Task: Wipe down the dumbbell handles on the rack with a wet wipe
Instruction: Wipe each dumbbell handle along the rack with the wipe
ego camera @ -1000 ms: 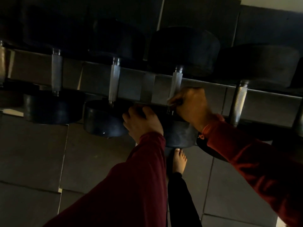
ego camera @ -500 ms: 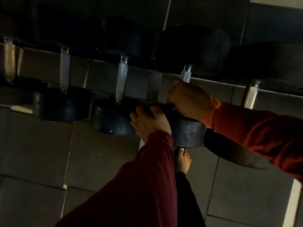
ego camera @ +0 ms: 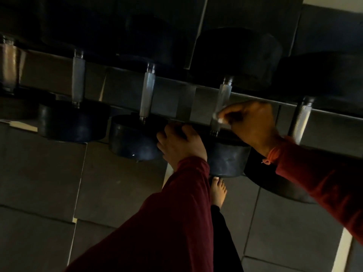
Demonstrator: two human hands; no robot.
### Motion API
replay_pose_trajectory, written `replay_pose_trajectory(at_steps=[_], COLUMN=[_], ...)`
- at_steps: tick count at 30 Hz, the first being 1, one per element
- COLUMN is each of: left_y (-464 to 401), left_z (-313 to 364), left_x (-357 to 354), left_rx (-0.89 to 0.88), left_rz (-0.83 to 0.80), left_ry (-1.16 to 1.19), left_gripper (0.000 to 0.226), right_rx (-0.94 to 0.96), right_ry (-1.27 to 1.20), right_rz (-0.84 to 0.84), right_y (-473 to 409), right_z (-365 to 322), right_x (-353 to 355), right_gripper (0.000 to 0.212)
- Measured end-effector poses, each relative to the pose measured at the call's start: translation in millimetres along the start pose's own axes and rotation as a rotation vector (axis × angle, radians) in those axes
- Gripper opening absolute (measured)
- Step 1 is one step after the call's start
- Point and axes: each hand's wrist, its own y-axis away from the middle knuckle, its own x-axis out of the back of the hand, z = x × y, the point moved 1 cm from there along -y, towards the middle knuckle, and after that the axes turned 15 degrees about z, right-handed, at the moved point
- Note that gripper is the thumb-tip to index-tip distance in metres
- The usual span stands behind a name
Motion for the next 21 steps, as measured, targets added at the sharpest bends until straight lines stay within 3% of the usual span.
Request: replay_pose_trajectory(at_steps=[3,6,11,12,14,17,20,21], left_y=[0,0,0,0,0,1,0,-1], left_z=[-1,-1,0,0,0,0,0,0], left_x=[0,0,0,-1,0,0,0,0], left_rx=[-0.003,-0.006,0.000,0.003,0.001,0.001,0.007,0.006], left_rz=[-0.015,-0.021,-0.023,-0.024,-0.023,-0.027,-0.021,-0.016], left_ry=[0.009,0.010,0.012,0.015,0.017,0.017,0.020,0.021], left_gripper=[0.055,0.050,0.051,0.053,0.050,0.044,0.044,0.042], right_rx=[-0.334,-0.727,-0.978,-0.980,-0.897,-0.602,-0.466,-0.496], right_ry=[-0.056,-0.392,-0.709,-0.720,-0.501,-0.124,-0.059,-0.072], right_rz=[0.197,0.269,0.360,0.393,0.409,0.356,0.259,0.232], right_y=[1,-17,-32,-34,-32,-20,-10,-8], right_z=[15,26,13,13,13,8,14,20], right_x=[-6,-17,-24,-26,-29,-26,-21,-21], right_gripper=[0.011,0.017,0.018,0.015,0.008,0.024,0.002,0.010])
